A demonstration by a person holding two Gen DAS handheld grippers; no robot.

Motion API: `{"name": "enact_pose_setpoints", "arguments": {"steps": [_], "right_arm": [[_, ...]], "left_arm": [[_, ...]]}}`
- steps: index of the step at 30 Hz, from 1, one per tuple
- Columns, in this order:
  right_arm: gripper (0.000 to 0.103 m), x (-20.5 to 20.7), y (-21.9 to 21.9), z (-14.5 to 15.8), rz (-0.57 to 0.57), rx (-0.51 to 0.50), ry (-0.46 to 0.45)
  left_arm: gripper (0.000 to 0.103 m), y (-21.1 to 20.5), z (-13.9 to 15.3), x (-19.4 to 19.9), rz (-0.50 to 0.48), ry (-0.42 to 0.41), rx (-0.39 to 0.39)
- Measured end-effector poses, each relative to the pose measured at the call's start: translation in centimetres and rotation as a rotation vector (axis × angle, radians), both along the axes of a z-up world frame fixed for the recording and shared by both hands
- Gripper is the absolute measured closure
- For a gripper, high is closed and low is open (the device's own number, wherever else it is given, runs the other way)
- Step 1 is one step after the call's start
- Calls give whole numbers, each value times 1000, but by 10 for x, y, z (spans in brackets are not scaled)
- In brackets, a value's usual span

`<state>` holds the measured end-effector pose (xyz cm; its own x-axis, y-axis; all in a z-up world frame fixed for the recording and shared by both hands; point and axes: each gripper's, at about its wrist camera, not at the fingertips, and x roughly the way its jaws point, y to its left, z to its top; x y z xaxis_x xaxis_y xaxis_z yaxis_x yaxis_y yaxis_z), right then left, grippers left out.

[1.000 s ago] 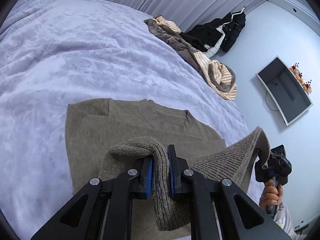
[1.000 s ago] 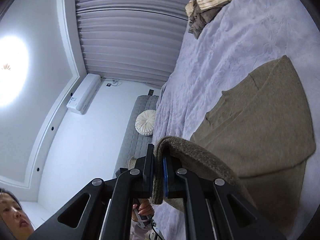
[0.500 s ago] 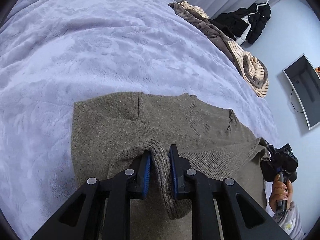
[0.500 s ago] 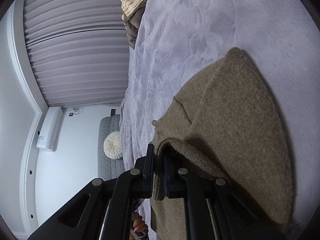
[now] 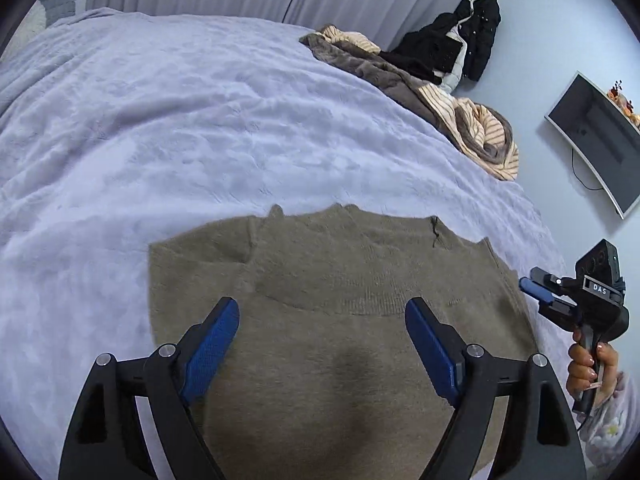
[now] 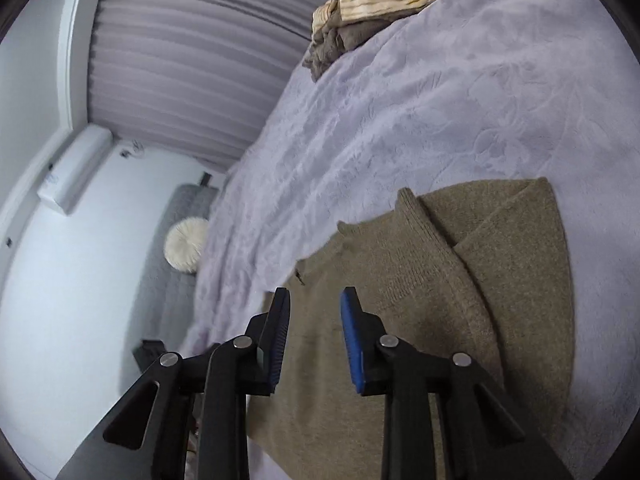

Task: Fold small clothes

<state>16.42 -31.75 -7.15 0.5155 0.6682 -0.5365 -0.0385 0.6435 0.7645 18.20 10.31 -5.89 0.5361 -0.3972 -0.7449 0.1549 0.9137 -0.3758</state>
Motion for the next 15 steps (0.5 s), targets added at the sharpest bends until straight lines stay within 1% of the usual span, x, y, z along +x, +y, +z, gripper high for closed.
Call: {"name": "enact_pose_setpoints", "arguments": {"steps": [2, 4, 5, 6, 7, 8, 10, 13, 14, 15], "right_arm": [[74, 12, 15, -12, 26, -93, 42], [75, 21, 22, -25, 28, -164, 71], [78, 25, 21, -33, 22, -187, 82], [85, 29, 19, -37, 10, -189, 85], [89, 33, 14, -39, -14, -188, 86], [96, 34, 9, -40, -42, -187, 88], [96, 36, -5, -41, -103, -167, 96], [96, 34, -20, -32, -178, -166, 106], [91, 28, -22, -27, -190, -181, 106], [91, 22, -23, -21, -194, -202, 106]], "left_arm": [[18, -18, -15, 7, -8, 25, 13], [18, -28, -28, 13, -7, 43, 49], [18, -32, -34, 16, -3, 48, 78], [18, -33, -40, 19, 4, 47, 120], [18, -31, -45, 21, 7, 38, 153], [18, -28, -47, 21, -4, 30, 155], [18, -20, -46, 20, -13, 27, 135], [18, -10, -36, 10, 12, 26, 197], [18, -5, -34, 6, 34, 28, 228], [18, 1, -31, 0, 52, 33, 251]]}}
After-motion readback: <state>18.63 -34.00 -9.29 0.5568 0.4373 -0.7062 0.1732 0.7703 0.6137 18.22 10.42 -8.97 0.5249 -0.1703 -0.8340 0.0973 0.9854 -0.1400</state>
